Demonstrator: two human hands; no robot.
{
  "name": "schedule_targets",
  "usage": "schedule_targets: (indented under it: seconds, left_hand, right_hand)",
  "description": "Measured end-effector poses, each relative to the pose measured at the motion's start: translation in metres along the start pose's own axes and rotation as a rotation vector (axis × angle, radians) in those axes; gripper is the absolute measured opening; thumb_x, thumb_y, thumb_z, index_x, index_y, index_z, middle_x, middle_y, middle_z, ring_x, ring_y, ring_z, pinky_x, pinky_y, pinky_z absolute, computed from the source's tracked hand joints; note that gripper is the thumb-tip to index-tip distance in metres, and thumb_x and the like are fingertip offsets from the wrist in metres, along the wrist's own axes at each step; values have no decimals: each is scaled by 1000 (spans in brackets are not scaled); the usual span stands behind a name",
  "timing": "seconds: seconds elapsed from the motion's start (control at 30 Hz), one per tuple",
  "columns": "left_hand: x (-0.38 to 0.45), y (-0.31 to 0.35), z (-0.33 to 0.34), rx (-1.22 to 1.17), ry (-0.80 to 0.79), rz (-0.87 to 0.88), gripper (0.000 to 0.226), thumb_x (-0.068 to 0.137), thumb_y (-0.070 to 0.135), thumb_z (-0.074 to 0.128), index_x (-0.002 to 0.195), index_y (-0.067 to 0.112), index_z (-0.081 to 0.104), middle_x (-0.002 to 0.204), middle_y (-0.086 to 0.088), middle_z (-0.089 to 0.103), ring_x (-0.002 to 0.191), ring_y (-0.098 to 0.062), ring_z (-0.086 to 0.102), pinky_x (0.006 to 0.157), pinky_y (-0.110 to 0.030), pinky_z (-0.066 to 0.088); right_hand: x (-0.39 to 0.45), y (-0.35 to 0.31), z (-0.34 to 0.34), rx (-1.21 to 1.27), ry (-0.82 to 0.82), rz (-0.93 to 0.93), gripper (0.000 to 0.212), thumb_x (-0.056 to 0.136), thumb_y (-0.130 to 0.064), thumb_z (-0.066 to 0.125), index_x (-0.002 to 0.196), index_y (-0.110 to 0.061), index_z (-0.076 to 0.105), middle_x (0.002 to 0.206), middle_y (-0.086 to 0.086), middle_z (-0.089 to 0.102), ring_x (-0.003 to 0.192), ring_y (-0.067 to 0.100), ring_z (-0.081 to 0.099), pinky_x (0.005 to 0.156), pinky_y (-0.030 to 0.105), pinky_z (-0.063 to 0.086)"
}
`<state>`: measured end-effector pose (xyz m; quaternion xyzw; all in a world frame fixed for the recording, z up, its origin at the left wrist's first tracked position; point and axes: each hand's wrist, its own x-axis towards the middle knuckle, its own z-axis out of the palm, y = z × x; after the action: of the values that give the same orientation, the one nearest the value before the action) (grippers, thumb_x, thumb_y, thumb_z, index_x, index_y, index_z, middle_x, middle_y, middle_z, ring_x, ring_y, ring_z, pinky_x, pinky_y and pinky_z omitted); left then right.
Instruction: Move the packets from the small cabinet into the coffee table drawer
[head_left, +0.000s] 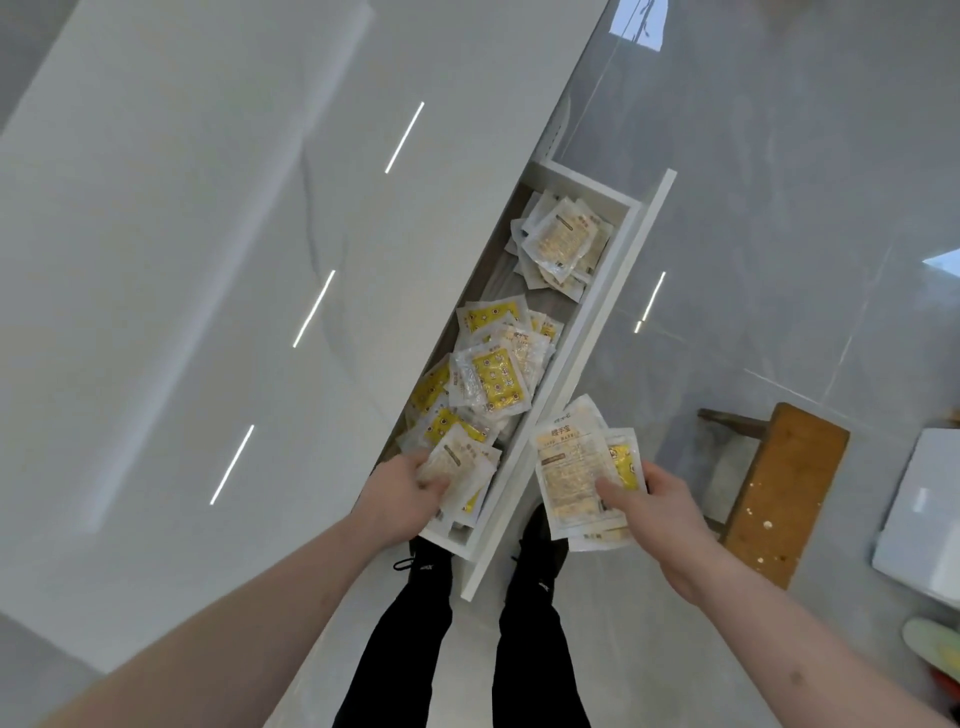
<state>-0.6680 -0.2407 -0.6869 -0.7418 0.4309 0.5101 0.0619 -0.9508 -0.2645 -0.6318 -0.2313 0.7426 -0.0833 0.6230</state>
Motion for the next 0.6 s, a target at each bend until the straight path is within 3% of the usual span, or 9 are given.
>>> schedule_targets:
  seconds: [0.1, 0.2, 0.27, 0.33, 0.4, 0.47, 0.53, 0.6]
  left_hand:
    - [9, 5, -9, 21, -25, 6, 22, 89, 40, 67, 110, 32, 66, 98, 8, 71, 85, -13, 68, 75, -32, 58]
    - [11, -3, -16, 467, -192, -56, 47, 80, 51, 68, 119, 26, 59, 114, 3, 67, 102, -19, 65, 85, -34, 56]
    - [7, -2, -20, 711, -220, -7, 47, 83, 50, 66, 121, 24, 57, 119, 1, 65, 110, -21, 63, 88, -34, 53]
    - [4, 12, -28, 666, -122, 105, 42, 85, 47, 64, 123, 30, 58, 115, 6, 66, 106, -18, 64, 86, -33, 53]
    - [1, 34, -48, 493, 53, 221, 35, 87, 45, 60, 121, 35, 61, 110, 12, 67, 96, -13, 64, 81, -32, 55]
    - [4, 54, -78, 391, 243, 351, 38, 88, 42, 60, 126, 35, 57, 118, 13, 63, 97, -13, 63, 82, -36, 56]
    - [20, 63, -111, 376, 357, 406, 64, 86, 41, 67, 145, 32, 41, 142, 5, 47, 121, -20, 55, 94, -43, 53]
    - [44, 61, -139, 467, 330, 282, 100, 81, 51, 74, 158, 28, 15, 163, -1, 16, 145, -31, 28, 110, -52, 39]
  right_hand:
    - [1, -3, 3, 8, -14, -6, 24, 97, -16, 66, 117, -28, 70, 106, -6, 77, 96, 16, 73, 82, 35, 58]
    - [1, -7, 7, 0, -32, -2, 24, 97, -17, 66, 119, -27, 70, 106, -6, 77, 96, 17, 74, 84, 37, 59]
    - [2, -9, 10, -6, -34, -6, 23, 97, -18, 67, 118, -26, 70, 105, -7, 78, 96, 16, 74, 84, 37, 58]
    - [5, -13, 13, 7, -36, -15, 21, 97, -19, 67, 116, -26, 71, 104, -6, 78, 95, 16, 74, 81, 34, 58]
    - [11, -19, 18, 26, -37, -14, 20, 96, -20, 68, 116, -24, 72, 104, -5, 78, 96, 18, 75, 88, 40, 59]
    - [20, -25, 25, 57, -32, -7, 22, 96, -20, 68, 118, -21, 72, 105, -4, 78, 97, 20, 75, 95, 46, 57]
    - [29, -32, 35, 97, -26, -7, 23, 97, -20, 67, 119, -20, 70, 106, -3, 78, 97, 21, 75, 96, 47, 57]
    - [38, -42, 47, 126, -18, -19, 20, 98, -20, 66, 117, -21, 70, 107, -2, 77, 98, 22, 74, 96, 47, 57]
